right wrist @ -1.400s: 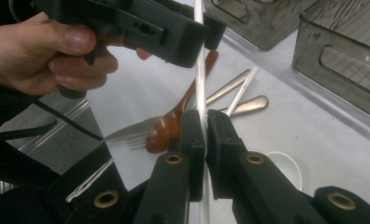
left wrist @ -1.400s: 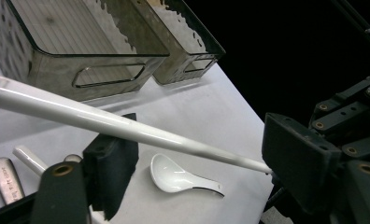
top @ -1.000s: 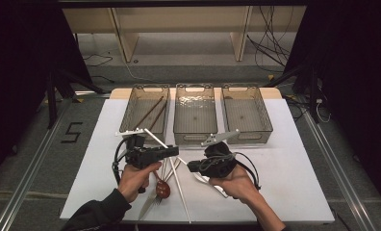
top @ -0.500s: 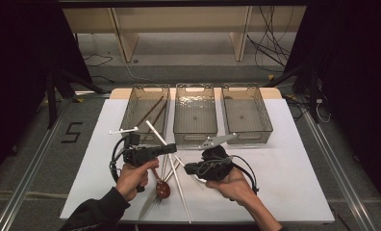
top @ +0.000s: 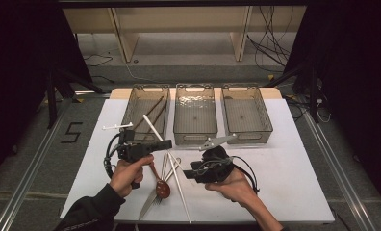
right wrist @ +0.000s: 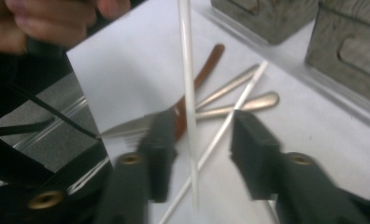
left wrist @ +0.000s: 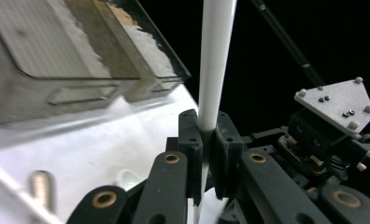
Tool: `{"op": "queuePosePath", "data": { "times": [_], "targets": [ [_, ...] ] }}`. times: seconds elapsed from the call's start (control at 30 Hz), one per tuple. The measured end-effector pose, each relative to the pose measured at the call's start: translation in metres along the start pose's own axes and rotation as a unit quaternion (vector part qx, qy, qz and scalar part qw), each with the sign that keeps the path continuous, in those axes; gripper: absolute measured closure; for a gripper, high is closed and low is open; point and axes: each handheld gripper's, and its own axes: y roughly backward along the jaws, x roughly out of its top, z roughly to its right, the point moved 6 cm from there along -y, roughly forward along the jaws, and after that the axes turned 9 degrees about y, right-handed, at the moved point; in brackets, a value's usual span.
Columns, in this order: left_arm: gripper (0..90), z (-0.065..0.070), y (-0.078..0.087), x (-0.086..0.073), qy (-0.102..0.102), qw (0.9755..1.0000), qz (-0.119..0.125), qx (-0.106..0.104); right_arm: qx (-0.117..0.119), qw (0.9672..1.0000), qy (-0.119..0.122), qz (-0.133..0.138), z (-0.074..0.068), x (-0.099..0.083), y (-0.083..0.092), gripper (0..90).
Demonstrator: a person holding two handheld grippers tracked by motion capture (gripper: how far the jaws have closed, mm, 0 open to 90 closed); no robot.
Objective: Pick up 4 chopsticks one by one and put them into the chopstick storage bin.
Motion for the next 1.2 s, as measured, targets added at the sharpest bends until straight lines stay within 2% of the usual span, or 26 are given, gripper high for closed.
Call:
{"op": "queuePosePath", "data": {
  "times": [0.07, 0.17, 0.27, 0.47, 0.6, 0.93, 1.03, 1.13, 1.2],
  "targets": [
    [83.6, -0.002, 0.005, 0.006, -0.019, 0.9996, 0.0, 0.02, -0.014, 0.9998, 0.004, -0.015, 0.001, -0.004, -0.001, 47.8],
    [83.6, -0.006, 0.013, 0.016, -0.03, 0.9987, 0.0, 0.041, -0.031, 0.9991, 0.004, -0.029, 0.001, -0.008, -0.002, 40.6],
    [83.6, -0.011, 0.023, 0.027, -0.039, 0.9974, 0.003, 0.06, -0.036, 0.9987, 0.001, -0.035, 0.002, -0.011, -0.002, 36.9],
    [83.5, -0.021, 0.038, 0.056, -0.038, 0.9956, 0.023, 0.082, -0.052, 0.9982, -0.003, -0.03, 0.005, -0.014, 0.005, 31.3],
    [83.5, -0.025, 0.042, 0.075, -0.047, 0.993, 0.029, 0.104, -0.064, 0.9975, -0.004, -0.028, 0.007, -0.019, 0.009, 29.1],
    [83.4, -0.035, 0.05, 0.126, -0.04, 0.9885, 0.047, 0.138, -0.065, 0.9973, 0.001, -0.034, 0.005, -0.027, 0.012, 27.2],
    [83.4, -0.038, 0.05, 0.136, -0.041, 0.9867, 0.052, 0.148, -0.065, 0.9973, 0.003, -0.034, 0.004, -0.028, 0.012, 26.4],
    [83.3, -0.044, 0.048, 0.144, -0.043, 0.984, 0.053, 0.165, -0.063, 0.9974, 0.005, -0.034, 0.003, -0.027, 0.012, 26.0],
    [83.3, -0.048, 0.046, 0.15, -0.038, 0.9832, 0.055, 0.17, -0.063, 0.9975, 0.006, -0.033, 0.002, -0.027, 0.012, 25.7]
  ]
}}
